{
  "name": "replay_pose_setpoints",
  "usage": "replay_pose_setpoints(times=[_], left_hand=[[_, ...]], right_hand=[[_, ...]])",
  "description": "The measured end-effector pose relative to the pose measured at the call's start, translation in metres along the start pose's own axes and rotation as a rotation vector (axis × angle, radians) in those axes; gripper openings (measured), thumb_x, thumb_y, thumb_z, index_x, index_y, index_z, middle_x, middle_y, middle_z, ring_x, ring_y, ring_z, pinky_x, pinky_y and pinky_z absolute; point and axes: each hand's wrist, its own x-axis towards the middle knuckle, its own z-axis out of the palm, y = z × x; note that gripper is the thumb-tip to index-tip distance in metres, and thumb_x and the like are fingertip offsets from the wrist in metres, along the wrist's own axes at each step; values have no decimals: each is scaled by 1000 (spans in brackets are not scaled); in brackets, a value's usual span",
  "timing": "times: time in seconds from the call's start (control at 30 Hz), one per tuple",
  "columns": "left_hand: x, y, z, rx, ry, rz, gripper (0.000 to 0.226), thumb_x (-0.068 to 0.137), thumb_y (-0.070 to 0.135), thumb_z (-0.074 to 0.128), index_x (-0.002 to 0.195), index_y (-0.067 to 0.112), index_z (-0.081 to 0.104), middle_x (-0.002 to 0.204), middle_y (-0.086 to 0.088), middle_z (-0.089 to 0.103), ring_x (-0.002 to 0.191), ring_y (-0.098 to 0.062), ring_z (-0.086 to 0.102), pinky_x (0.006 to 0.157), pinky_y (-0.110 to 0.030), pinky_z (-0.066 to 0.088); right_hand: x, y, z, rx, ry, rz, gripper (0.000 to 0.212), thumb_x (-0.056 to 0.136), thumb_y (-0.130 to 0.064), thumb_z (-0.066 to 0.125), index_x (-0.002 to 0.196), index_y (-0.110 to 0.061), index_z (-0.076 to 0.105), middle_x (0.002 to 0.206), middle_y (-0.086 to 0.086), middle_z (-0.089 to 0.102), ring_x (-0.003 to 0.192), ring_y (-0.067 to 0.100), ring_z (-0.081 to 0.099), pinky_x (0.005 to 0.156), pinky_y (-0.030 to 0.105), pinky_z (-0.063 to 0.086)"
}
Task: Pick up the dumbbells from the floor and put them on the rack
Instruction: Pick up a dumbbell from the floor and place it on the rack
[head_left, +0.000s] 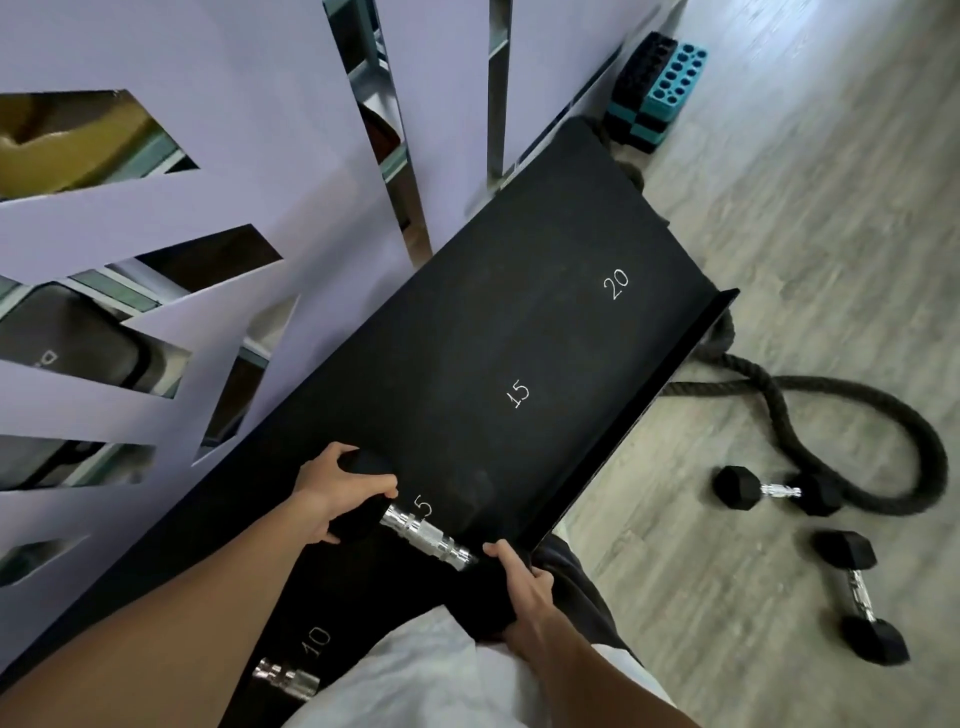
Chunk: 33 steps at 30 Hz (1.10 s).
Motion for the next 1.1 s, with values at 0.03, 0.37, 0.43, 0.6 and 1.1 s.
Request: replay_pose_setpoints(times=[0.03, 0.37, 0.43, 0.6, 1.1], left_hand=[[0, 0, 0, 3, -2, 3, 89, 55, 30, 90, 134, 38, 50, 139, -7, 43, 122, -35, 49, 76, -54, 58], [3, 9, 3, 74, 20, 15, 87, 61, 29, 89, 137, 35, 48, 144, -11, 18, 110, -34, 42, 76, -51, 56], [4, 11, 3, 110, 25, 18, 90, 60, 31, 89, 139, 35, 46, 146, -12, 17, 117, -37, 43, 77, -51, 57], [6, 14, 6, 163, 58, 8, 93, 51, 35, 89, 134, 39, 46, 143, -10, 16, 123, -40, 41, 80, -54, 59], [1, 30, 23, 415, 176, 38, 102, 61, 51, 86, 147, 27, 38, 150, -17, 18, 126, -45, 41, 86, -53, 55]], right_hand=[[1, 0, 1, -4, 3, 1, 94, 53, -29, 94, 128, -16, 39, 112, 18, 63, 92, 38, 73, 81, 61, 61], [16, 2, 3, -37, 25, 35, 108, 38, -35, 93, 131, -14, 42, 113, 21, 66, 87, 41, 75, 76, 67, 59], [18, 3, 6, -53, 36, 64, 104, 39, -36, 91, 128, -12, 44, 113, 22, 66, 87, 42, 74, 71, 65, 59], [26, 8, 9, -90, 49, 73, 102, 38, -39, 89, 126, -8, 48, 113, 21, 67, 87, 41, 74, 60, 55, 60], [21, 12, -17, -358, 76, -118, 87, 55, -72, 78, 119, -20, 49, 120, 0, 63, 108, 25, 66, 97, 44, 58]])
